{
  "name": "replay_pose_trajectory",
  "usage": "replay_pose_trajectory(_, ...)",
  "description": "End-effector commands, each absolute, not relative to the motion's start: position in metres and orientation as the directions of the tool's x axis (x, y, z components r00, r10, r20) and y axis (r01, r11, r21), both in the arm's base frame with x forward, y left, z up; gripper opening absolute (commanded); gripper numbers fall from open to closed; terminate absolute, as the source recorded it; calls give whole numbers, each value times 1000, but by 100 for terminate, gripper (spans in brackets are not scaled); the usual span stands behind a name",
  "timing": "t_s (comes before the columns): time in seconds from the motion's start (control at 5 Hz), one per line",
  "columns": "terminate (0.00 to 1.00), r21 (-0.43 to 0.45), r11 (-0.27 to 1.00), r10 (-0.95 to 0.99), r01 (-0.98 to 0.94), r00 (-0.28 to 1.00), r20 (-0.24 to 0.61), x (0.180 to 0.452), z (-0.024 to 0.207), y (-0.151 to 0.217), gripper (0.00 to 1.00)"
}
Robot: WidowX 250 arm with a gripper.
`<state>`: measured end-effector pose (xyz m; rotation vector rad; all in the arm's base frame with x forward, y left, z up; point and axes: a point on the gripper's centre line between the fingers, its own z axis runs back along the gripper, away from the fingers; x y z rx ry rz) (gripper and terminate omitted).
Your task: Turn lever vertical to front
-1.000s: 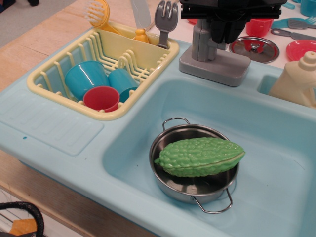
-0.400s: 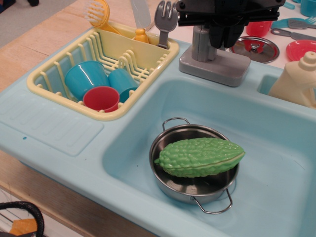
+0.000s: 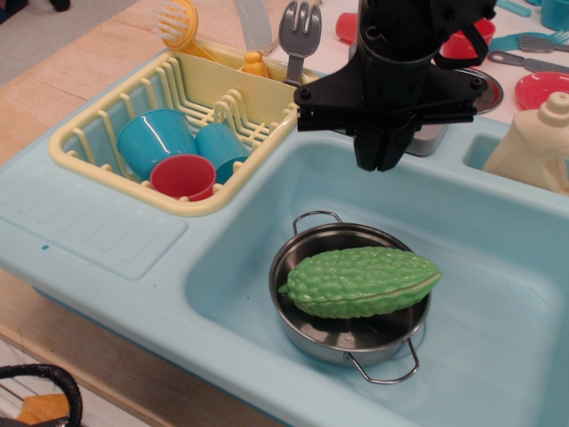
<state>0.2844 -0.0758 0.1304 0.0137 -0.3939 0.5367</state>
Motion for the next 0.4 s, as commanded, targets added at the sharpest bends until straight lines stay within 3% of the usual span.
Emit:
replay_pose_trajectory(0.0,0,-104,857,504,-504,781,368,288,140,-76,0)
replay_pose_trajectory(0.2,100,-95,872,480,-481,800,360,287,142,-76,100)
